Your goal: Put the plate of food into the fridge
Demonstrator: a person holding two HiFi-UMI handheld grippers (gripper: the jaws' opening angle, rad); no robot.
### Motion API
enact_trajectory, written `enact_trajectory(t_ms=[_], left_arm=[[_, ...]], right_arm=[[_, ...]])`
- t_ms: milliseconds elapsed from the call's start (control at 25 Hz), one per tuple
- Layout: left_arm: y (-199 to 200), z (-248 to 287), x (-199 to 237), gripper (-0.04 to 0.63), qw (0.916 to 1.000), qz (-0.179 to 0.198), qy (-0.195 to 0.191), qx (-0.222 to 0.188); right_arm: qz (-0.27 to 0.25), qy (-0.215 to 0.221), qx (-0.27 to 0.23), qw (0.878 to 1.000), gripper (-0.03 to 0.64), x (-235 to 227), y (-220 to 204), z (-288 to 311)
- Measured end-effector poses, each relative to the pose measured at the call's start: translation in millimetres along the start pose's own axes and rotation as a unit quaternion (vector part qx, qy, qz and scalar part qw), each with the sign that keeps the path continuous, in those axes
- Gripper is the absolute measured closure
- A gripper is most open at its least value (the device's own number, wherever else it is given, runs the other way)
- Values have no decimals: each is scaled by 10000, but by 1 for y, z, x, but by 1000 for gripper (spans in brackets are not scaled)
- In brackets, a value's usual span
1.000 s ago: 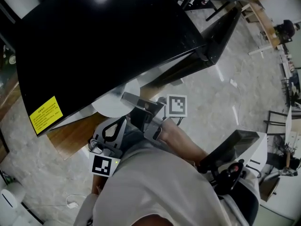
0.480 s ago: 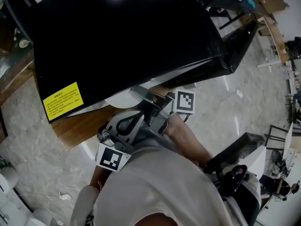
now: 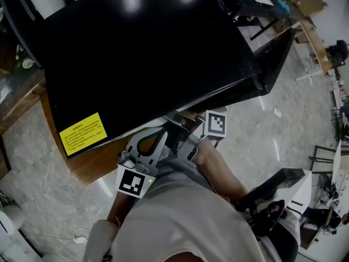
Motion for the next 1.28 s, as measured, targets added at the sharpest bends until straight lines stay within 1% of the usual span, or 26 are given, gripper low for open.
enact_trajectory(t_ms=[80,160,240,280,400,440,480,520,560,600,640,680,720,760,800,840,880,1000,1040,1080,1200,1280], left_arm=[[0,4,6,577,9999,-79,101,-31],[-3,7,11,578,9993,-172,327,101],[-4,11,18,578,9975,-218,638,208],[-4,13,21,577,9968,-239,738,195],[-1,19,26,577,9960,-283,836,139],[0,21,27,577,9959,-256,861,136],[1,22,29,577,9957,-218,888,128],[1,23,31,577,9955,-178,919,126],[1,23,33,577,9952,-137,960,139],[0,23,35,577,9947,-100,1011,162],[-1,23,37,577,9942,-79,1059,180],[-1,24,37,578,9938,-87,1090,178],[-2,24,38,577,9937,-119,1105,156],[-1,24,38,577,9936,-144,1115,123],[0,24,38,577,9935,-139,1128,89],[2,24,38,578,9933,-112,1152,57],[3,22,38,577,9929,-91,1184,28],[4,17,38,577,9916,-168,1278,-26],[3,15,39,577,9913,-187,1302,-21],[2,14,39,577,9911,-155,1319,18],[-1,9,38,577,9900,160,1383,240],[-1,5,38,577,9894,143,1431,202]], right_arm=[[8,61,14,10000,578,0,1,0],[-58,177,132,9997,552,3,0,0],[-196,325,337,9987,511,7,-4,0],[-264,378,417,9981,489,9,-5,0],[-391,482,505,9968,468,16,-7,-8],[-509,503,493,9962,468,18,-7,-12],[-792,472,457,9947,469,21,-7,-16],[-1321,332,385,9899,469,24,-8,-21],[-2099,39,277,9773,469,26,-8,-26],[-3047,-386,155,9515,469,27,-9,-30],[-4042,-853,40,9107,483,29,-11,-32],[-4957,-1272,-61,8591,530,32,-13,-32],[-5704,-1598,-152,8055,571,35,-15,-30],[-6235,-1818,-246,7600,575,39,-17,-27],[-6533,-1939,-342,7310,583,42,-18,-23],[-6645,-1989,-421,7191,584,44,-19,-19],[-6658,-1996,-472,7174,584,44,-20,-17],[-6577,-2010,-570,7237,586,41,-17,-11],[-6573,-2036,-571,7234,586,40,-16,-10],[-6597,-2060,-556,7206,586,40,-15,-9],[-6742,-2118,-513,7057,586,40,-15,-5],[-6737,-2154,-558,7047,586,39,-14,-4]])
Point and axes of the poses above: the fingertips, and each gripper's own axes: z forward along the fingers, x to its left, y out of its top, the point moved 6 cm from there along -z, backward along the fingers, and after that the axes turned 3 degrees about -y, right-handed, at the moved point
